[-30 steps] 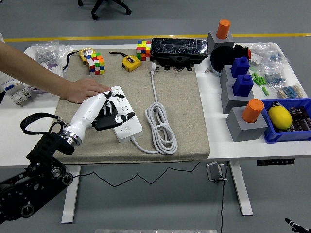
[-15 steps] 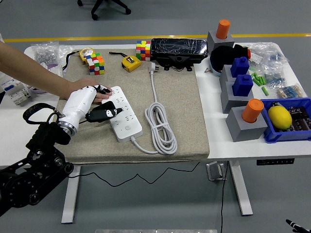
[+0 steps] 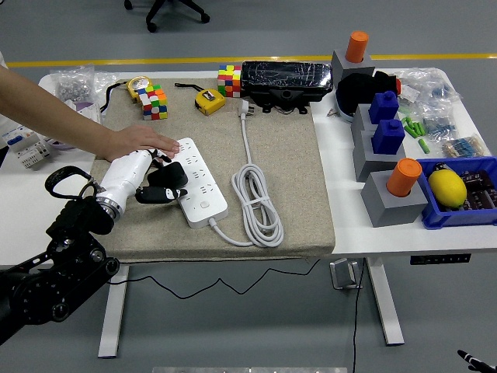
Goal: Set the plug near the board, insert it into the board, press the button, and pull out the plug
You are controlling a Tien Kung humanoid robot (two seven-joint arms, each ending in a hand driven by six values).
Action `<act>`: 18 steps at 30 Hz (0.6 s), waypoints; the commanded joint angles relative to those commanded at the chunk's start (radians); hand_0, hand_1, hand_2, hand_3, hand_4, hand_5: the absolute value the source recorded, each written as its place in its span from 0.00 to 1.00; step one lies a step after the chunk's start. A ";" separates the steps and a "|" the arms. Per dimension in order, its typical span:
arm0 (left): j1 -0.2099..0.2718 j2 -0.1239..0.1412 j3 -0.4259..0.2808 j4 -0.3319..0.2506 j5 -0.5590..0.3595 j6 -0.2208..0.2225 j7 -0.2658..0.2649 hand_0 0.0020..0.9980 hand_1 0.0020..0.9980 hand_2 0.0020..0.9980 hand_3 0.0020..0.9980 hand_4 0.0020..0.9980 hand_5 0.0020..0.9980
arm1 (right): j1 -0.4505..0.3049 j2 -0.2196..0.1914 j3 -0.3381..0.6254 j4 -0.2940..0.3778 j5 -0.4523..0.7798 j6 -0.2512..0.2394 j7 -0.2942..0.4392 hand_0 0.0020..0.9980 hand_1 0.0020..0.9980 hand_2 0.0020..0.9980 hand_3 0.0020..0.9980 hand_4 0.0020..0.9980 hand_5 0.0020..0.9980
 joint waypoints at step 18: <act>-0.007 -0.005 0.013 -0.001 -0.004 0.054 -0.023 0.27 0.24 0.28 0.47 0.62 0.01 | -0.002 0.000 0.001 0.000 -0.001 -0.001 0.000 0.65 0.64 0.61 0.55 0.98 0.55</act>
